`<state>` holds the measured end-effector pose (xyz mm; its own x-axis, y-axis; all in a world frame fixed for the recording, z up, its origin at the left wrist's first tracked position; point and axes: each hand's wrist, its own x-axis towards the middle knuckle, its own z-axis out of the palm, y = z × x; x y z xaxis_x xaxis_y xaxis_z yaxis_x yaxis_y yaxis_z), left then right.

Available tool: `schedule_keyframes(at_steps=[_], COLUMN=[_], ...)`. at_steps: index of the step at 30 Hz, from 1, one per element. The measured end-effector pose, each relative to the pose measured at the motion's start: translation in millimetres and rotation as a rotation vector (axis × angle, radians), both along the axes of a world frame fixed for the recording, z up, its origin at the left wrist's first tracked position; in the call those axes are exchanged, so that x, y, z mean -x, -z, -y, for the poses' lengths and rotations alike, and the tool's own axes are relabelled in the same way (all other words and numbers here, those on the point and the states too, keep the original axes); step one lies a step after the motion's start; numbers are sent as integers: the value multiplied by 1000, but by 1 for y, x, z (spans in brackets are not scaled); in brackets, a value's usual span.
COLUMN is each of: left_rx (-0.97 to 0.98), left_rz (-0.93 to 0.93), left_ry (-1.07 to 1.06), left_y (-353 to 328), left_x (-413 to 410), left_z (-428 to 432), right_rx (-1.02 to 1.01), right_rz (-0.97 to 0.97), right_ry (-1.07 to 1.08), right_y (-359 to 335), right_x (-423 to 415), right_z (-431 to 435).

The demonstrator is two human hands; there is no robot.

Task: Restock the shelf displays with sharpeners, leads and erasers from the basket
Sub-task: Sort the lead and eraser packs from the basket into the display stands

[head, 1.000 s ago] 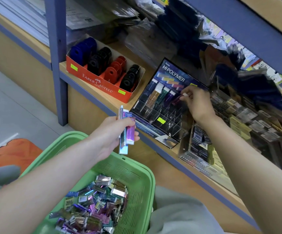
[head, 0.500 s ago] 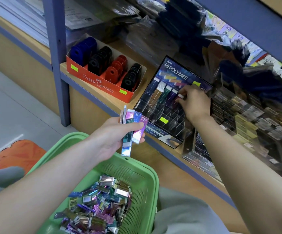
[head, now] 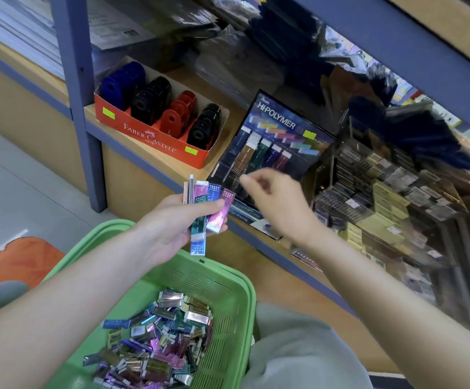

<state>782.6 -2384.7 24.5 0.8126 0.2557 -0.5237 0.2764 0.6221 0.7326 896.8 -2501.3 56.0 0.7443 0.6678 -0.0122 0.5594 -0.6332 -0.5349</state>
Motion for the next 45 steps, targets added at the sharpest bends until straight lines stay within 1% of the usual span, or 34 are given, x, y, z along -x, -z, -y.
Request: schedule_keyframes(at_steps=[2,4,7,10,12,13,14,16,17,18,22,25,29,33,35,40,42,45], left_rx=[-17,-41,-34,15,13,8,1,-17,-25,-31,-65,-79,-76,-41,-28,-18,-15,12], left_rz=[12,16,10,1,-29,-41,-50,-57,-56,-53,-43,-40,-35,-11,-4,2,-1,6], left_ry=[-7,-7,6,-31,-51,-54,-53,-45,-43,-44,-39,-37,-48,-64,-69,-75,-71,-84], left_y=[-1,-3,-5,-6,-6,-5,-5,-4,-4,-4,-6,-6,-8,-10,-9,-6,-5,-5], left_x=[0,-1,0,0,-1,-2,-2,-2,-2,-2,-2,-2,-2,-2,-2,-4,-5,-5], left_z=[2,4,8,9,8,7,6,4,3,2,1,1,-2,-5,-5,-6,-5,-5], right_rx=[72,26,-76,-304,-459,-484,-455,-296,-216,-152,-39,11,214,316,302,225,190,197], right_rz=[-224,-372,-513,-570,-516,-435,-309,-18,83,137,239,309,386,494,503,541,523,524], right_ry=[7,45,102,202,281,286,271,221,207,206,263,251,171,48,39,103,134,147], right_y=[1,-5,-6,-3,-10,-15,-19,-22,-22,-20,-10,-2,1,-6,-7,0,5,11], right_x=[11,17,22,22,14,7,-2,-24,-35,-46,-85,-100,-106,-103,-102,-104,-104,-104], right_z=[0,1,4,5,6,8,11,16,18,19,22,18,15,10,7,6,5,3])
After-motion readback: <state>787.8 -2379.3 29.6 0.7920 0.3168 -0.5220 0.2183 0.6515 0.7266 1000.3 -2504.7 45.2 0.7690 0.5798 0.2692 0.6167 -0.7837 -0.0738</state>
